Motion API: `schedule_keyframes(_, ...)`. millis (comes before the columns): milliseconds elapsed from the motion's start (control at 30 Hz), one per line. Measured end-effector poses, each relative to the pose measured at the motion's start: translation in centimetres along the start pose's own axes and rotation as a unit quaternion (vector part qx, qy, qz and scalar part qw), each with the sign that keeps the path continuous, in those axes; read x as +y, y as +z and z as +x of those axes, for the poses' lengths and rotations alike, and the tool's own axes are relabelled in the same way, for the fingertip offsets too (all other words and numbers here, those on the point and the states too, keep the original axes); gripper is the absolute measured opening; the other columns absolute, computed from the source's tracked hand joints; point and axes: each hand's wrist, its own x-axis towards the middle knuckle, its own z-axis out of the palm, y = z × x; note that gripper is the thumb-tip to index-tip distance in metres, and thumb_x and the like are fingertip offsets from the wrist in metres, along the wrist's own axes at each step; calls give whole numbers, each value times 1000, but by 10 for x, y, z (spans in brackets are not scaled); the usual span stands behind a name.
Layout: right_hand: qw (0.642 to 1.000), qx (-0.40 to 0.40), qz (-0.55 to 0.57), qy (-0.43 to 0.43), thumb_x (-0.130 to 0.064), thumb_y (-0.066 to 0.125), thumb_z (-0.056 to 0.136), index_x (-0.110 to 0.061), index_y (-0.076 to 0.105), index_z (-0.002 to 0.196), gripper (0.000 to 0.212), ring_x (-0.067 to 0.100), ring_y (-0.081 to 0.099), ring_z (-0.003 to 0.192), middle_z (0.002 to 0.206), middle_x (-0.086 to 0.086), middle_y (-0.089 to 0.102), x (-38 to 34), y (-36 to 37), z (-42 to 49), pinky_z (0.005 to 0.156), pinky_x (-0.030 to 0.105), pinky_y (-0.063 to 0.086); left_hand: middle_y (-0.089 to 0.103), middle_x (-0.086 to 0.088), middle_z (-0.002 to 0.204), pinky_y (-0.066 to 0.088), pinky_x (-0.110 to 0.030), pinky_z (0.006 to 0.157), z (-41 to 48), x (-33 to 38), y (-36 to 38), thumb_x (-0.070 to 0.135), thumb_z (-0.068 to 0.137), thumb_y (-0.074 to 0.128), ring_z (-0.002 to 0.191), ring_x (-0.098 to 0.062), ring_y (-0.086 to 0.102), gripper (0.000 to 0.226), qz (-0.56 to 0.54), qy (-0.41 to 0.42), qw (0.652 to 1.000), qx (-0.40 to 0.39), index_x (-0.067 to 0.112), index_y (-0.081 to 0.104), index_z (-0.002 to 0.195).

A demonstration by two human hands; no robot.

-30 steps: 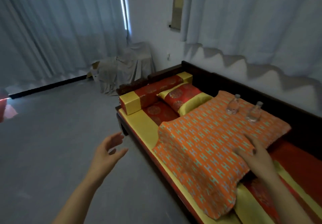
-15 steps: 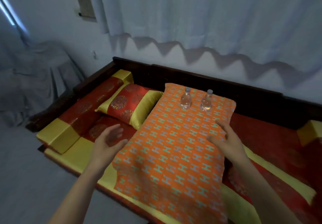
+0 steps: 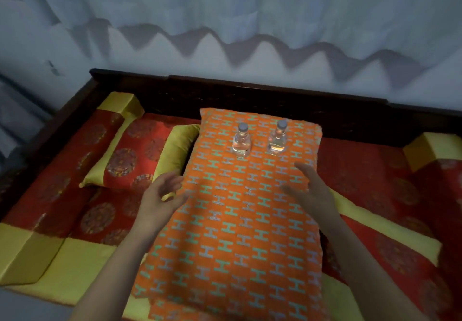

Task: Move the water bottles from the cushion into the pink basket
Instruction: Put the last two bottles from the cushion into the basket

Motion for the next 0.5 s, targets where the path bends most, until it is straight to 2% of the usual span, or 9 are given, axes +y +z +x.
schedule_keyframes(67,1000,5,-5,10,-35,76,79,-32,45,137,66,13,40,132,145,-9,43,8,2,11,95,24,33,66,1,113,50,-14,79,24,-8,10,-2,76,74,104,-8,62,53,-1,-6,999,-31,20,56,122)
schedule_keyframes(133,1000,15,-9,25,-34,76,79,-32,45,138,66,14,40,133,147,-7,42,13,4,26,96,26,36,65,4,118,47,-20,86,54,-15,25,4,77,76,112,-11,60,56,-1,-15,997,-70,21,55,127)
schedule_keyframes(233,997,28,-36,63,-39,76,77,-31,40,142,75,19,39,135,150,-5,39,22,9,70,104,36,40,56,3,131,38,-31,97,113,-20,61,15,72,82,125,-11,50,75,5,-31,994,-106,23,46,137)
schedule_keyframes(333,995,24,-60,78,-42,76,77,-23,31,148,87,21,35,139,155,-1,32,27,19,125,105,36,36,43,3,144,33,-30,103,171,-21,99,25,66,86,132,-9,39,96,37,-10,991,-128,25,33,146)
schedule_keyframes(433,992,28,-55,107,-49,76,73,-19,25,151,97,25,39,137,154,4,36,33,28,183,103,36,36,36,-2,151,34,-28,103,224,-28,130,30,63,88,138,-16,34,105,63,-7,986,-156,25,27,149)
schedule_keyframes(500,992,30,-43,119,-61,72,65,-23,27,149,103,26,43,134,151,3,40,37,33,213,106,44,38,35,1,151,35,-28,100,247,-36,146,38,60,88,137,-15,34,109,70,-21,984,-164,28,25,149)
